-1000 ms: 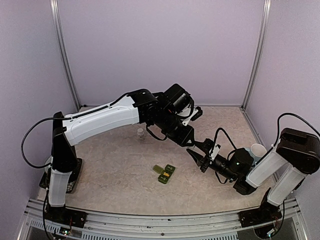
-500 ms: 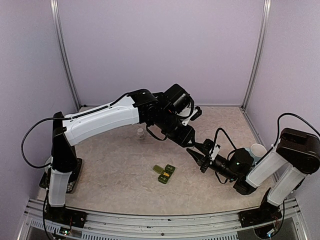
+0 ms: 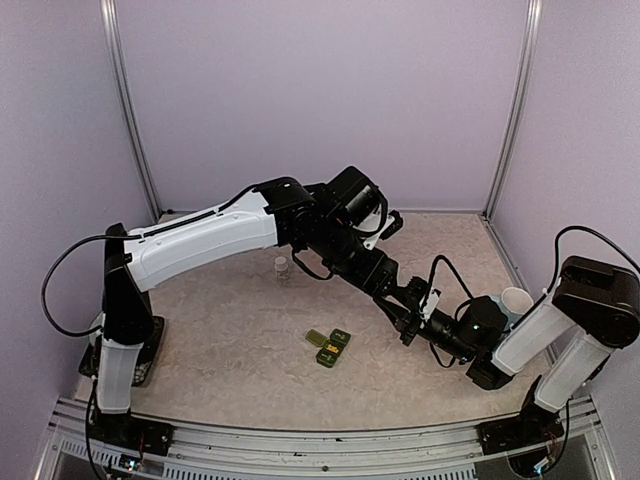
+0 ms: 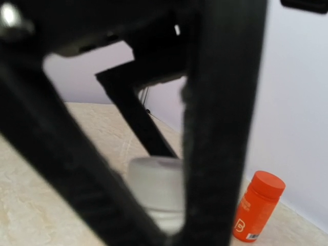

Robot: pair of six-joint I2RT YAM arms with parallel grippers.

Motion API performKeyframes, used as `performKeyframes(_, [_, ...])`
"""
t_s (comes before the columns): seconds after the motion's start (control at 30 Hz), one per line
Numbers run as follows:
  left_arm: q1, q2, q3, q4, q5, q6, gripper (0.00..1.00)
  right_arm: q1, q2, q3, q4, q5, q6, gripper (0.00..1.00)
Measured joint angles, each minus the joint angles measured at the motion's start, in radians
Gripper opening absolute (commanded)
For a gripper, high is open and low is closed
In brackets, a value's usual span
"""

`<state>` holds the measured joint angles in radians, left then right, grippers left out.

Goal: Sort the pills into containers

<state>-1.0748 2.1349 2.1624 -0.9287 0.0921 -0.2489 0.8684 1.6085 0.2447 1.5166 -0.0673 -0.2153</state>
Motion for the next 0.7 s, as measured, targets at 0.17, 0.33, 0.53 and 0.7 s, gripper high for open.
performKeyframes(0.17, [0.002,-0.025,0.0,0.005,0.0,-0.009,0.81,0.0,0.0,0.0,0.0,0.004,0.002,0.2])
performKeyframes(0.33, [0.014,-0.074,0.0,0.007,0.003,-0.028,0.68,0.0,-0.01,-0.001,-0.001,0.016,0.004,0.19])
performKeyframes(0.53, [0.045,-0.1,-0.011,0.01,0.024,-0.044,0.65,0.0,-0.023,-0.001,-0.002,0.026,0.004,0.19])
performKeyframes(0.7, [0.058,-0.1,-0.013,-0.002,0.055,-0.045,0.65,0.0,-0.027,-0.001,-0.007,0.027,0.003,0.19])
